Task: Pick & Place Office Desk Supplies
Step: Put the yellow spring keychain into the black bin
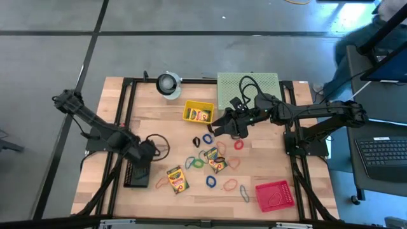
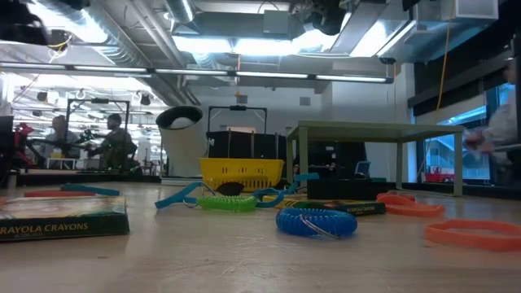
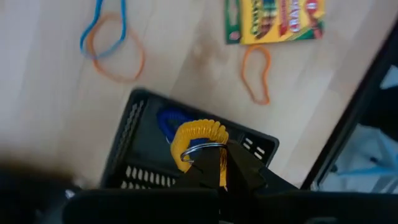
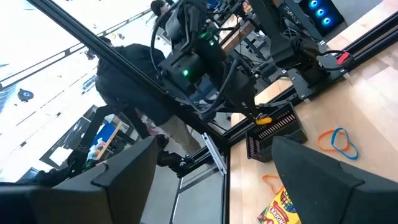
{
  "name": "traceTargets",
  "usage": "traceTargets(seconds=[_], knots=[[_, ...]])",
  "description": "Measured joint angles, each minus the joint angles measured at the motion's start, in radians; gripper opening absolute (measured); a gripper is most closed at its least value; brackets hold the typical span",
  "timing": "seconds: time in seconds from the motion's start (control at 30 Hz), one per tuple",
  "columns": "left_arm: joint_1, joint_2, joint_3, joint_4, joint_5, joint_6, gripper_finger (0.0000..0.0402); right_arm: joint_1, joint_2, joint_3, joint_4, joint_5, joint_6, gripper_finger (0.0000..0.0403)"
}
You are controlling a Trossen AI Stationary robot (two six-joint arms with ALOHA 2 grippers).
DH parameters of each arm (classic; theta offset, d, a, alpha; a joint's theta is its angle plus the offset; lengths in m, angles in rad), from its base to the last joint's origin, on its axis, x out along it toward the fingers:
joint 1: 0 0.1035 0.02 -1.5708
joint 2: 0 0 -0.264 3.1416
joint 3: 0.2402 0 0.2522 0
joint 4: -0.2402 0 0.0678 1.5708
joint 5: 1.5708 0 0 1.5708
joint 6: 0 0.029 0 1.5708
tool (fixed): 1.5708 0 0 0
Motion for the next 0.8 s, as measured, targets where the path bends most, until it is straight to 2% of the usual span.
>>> traceTargets(seconds=[0.17, 0.37, 0.6, 0.8], knots=[[-0.096, 0.000, -0.047, 0.056, -0.064, -0.193, 0.0003, 0.000, 0.000, 0.000, 0.000, 0.000, -0.011, 0.0318], [-0.149, 0.000, -0.164, 0.180, -0.079, -0.362, 0.0003, 0.000, 0.000, 0.000, 0.000, -0.011, -0.020, 0.0318], [-0.148, 0.001, -0.292, 0.306, -0.088, -0.444, 0.0003, 0.000, 0.000, 0.000, 0.000, -0.011, -0.012, 0.0318], [-0.142, 0.000, -0.327, 0.353, -0.075, -0.441, 0.0003, 0.000, 0.000, 0.000, 0.000, -0.011, 0.000, 0.0318]])
